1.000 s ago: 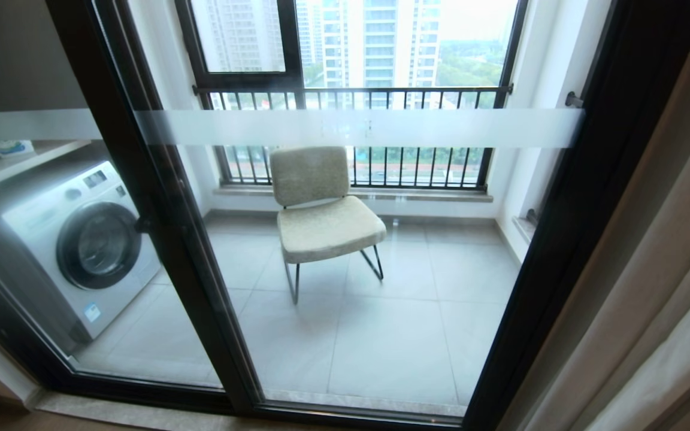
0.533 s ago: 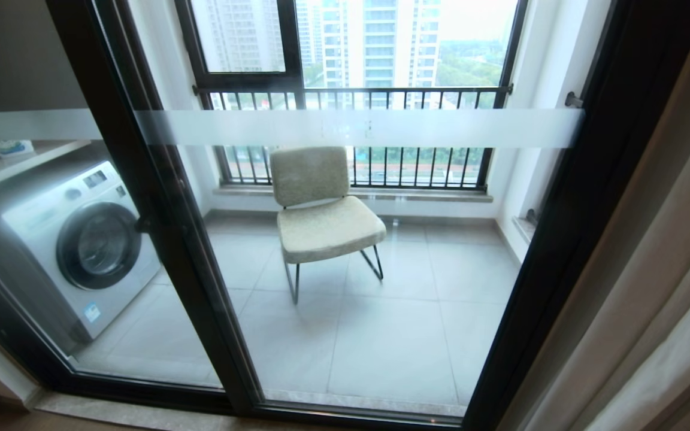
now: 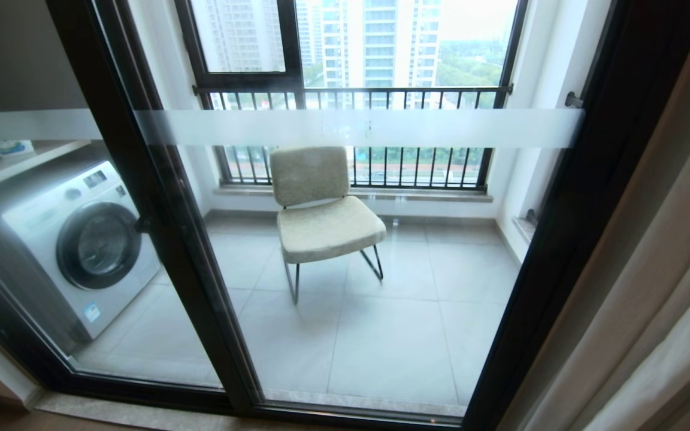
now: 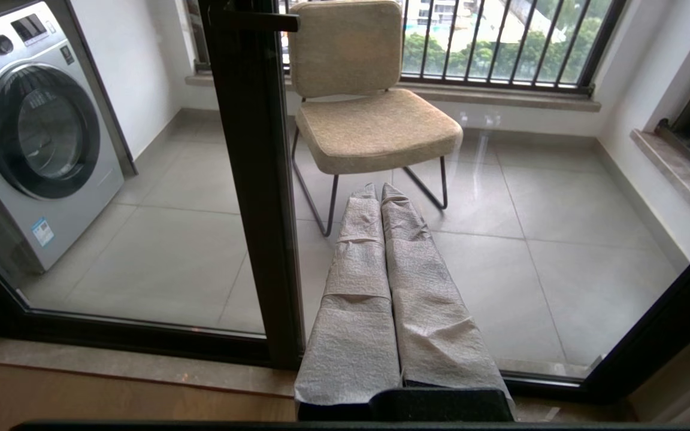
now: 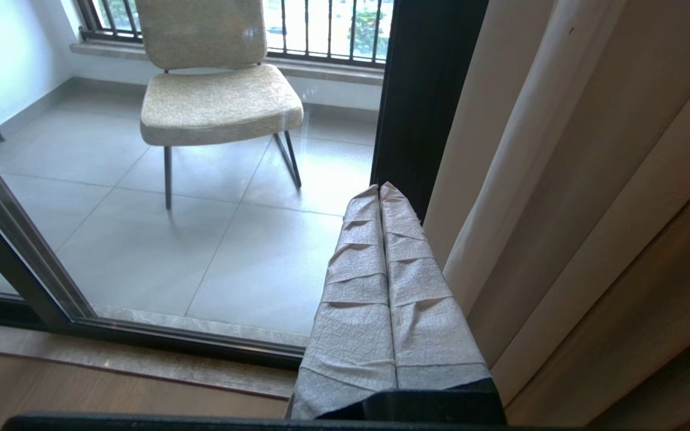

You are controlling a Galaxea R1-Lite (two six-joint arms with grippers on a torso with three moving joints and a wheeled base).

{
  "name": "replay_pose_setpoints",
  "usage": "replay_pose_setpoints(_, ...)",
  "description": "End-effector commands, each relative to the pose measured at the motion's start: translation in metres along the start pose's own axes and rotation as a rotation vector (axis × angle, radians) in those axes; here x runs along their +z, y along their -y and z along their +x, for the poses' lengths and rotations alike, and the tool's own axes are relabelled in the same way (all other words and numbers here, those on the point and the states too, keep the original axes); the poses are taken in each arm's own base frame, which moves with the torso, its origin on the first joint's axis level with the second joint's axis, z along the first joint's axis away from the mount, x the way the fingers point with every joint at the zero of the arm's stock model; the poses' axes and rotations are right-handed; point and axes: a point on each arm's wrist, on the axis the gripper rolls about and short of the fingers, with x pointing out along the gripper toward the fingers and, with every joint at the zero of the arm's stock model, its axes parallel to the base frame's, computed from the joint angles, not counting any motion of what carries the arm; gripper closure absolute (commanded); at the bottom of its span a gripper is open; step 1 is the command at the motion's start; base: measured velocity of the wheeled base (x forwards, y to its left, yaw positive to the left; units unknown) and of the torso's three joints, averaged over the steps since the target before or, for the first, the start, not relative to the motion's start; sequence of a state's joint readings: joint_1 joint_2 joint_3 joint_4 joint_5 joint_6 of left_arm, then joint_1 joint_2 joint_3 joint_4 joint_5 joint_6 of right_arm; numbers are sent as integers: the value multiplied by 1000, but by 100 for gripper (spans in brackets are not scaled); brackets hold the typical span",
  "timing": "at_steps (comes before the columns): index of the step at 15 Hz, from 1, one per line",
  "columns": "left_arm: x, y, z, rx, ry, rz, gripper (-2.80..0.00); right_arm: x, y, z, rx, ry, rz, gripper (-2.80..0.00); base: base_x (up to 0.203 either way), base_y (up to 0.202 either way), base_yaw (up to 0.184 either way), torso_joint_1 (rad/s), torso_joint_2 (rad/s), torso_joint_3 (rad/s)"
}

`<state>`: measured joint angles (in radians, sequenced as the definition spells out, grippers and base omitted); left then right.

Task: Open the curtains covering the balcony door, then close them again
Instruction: Pull the inner curtains open on both sides, then close the inner curtains on both sides

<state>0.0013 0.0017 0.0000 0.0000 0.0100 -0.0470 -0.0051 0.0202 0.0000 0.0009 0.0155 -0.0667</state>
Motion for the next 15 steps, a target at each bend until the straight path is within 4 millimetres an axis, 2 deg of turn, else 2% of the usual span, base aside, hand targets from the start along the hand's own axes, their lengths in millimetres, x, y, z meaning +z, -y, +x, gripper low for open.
replay_pose_setpoints(1,0,0,0,1,0,-1,0,0,0,-2,-2,21,14,0,0,0,0,0,0,0)
replay_pose_setpoints(15,0,0,0,1,0,-1,0,0,0,-2,-5,21,43,0,0,0,0,0,0,0)
